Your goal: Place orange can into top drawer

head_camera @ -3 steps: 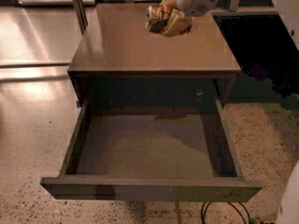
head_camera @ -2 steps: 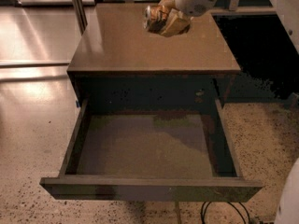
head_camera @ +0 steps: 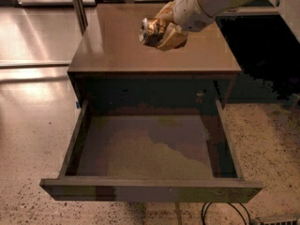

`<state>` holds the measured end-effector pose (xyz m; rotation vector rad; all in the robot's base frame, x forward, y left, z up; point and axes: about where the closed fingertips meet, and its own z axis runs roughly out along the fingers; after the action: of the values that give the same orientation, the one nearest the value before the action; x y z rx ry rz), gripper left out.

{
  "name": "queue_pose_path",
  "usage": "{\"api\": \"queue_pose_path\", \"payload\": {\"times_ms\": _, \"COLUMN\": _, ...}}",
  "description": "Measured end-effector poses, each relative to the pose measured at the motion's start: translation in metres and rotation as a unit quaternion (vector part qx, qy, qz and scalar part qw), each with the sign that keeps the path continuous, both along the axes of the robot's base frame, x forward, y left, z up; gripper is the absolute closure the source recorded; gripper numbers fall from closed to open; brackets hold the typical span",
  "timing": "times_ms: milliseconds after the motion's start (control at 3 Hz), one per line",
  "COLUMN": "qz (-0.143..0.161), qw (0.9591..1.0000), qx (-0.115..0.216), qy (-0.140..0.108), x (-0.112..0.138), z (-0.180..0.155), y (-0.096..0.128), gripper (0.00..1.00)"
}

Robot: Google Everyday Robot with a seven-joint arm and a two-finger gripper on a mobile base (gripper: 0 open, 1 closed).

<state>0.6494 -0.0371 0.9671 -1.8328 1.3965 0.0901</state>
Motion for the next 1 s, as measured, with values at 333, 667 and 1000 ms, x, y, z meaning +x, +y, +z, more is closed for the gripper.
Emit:
{"api": "queue_pose_path", "payload": {"times_ms": 333, "qz": 0.003, "qw": 0.9996, "qx": 0.019, "qy": 0.021, "x": -0.033, "z": -0.02, "y": 0.003, "gripper": 1.0}}
{"api": "queue_pose_path", "payload": {"times_ms": 667, "qz": 0.002, "qw": 0.9988, "qx": 0.023, "qy": 0.044, "x": -0.061, "z": -0.044, "y": 0.0, "gripper": 1.0}}
{"api": "queue_pose_path", "payload": {"times_ms": 1000, "qz": 0.009, "qw": 0.9971, "qx": 0.023, "qy": 0.072, "x": -0.065, "z": -0.073, "y": -0.007, "gripper": 1.0}}
